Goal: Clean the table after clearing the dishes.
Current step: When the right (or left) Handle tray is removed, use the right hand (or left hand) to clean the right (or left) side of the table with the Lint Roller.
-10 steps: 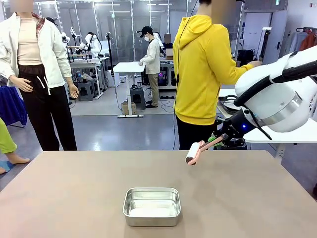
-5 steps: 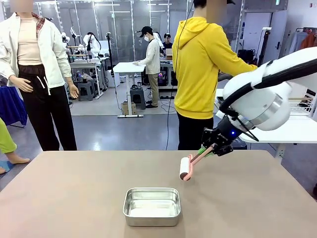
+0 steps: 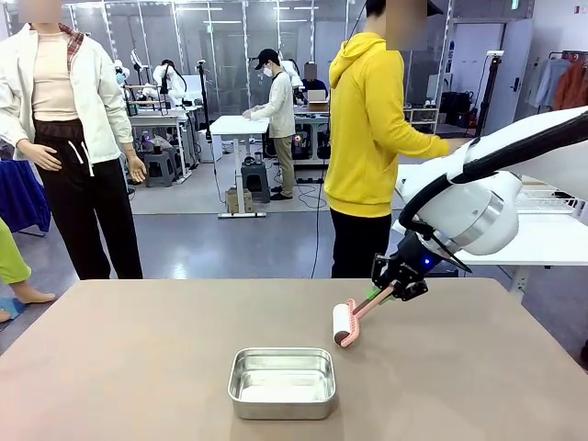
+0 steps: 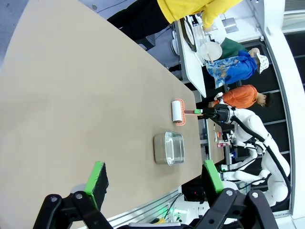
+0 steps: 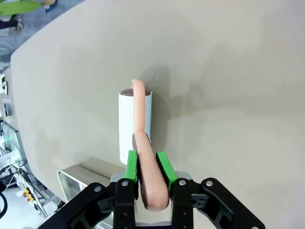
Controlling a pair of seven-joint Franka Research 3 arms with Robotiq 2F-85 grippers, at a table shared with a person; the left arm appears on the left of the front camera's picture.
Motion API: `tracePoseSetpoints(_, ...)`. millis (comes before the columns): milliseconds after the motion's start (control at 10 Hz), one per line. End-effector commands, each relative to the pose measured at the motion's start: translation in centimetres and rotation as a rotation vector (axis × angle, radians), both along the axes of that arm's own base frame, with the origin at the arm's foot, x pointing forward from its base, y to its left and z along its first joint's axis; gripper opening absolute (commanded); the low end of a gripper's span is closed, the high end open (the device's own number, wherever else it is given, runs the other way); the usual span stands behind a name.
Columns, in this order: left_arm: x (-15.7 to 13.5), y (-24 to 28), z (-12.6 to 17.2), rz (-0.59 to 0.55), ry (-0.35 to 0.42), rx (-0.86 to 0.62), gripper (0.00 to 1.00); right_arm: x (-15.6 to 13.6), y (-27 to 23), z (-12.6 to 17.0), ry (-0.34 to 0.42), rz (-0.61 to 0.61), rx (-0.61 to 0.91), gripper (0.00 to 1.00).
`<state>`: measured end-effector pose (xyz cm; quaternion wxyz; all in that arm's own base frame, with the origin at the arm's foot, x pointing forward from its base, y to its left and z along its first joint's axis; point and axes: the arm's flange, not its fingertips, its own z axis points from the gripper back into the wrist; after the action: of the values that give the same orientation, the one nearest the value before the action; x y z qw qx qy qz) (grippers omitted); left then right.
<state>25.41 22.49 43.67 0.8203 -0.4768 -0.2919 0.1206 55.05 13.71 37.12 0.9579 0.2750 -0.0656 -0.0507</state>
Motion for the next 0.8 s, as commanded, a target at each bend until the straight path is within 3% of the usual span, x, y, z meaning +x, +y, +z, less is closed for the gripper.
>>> tracePoseSetpoints(0,0.0,0.1,0.1,0.004,-0.011,-0.004,1.00,-1.0,-2.6,-3.0,0.014,-0.005,-0.091,0.22)
tracePoseSetpoints(300,0.0,0.1,0.1,0.004,-0.011,-0.004,1.00,-1.7,-8.6,-2.9,-0.001,-0.016,-0.190,0.22)
tracePoseSetpoints(700,0.0,0.1,0.1,0.004,-0.011,-0.004,1.00,-2.5,-16.6,-2.3,0.075,-0.066,-0.369,0.22)
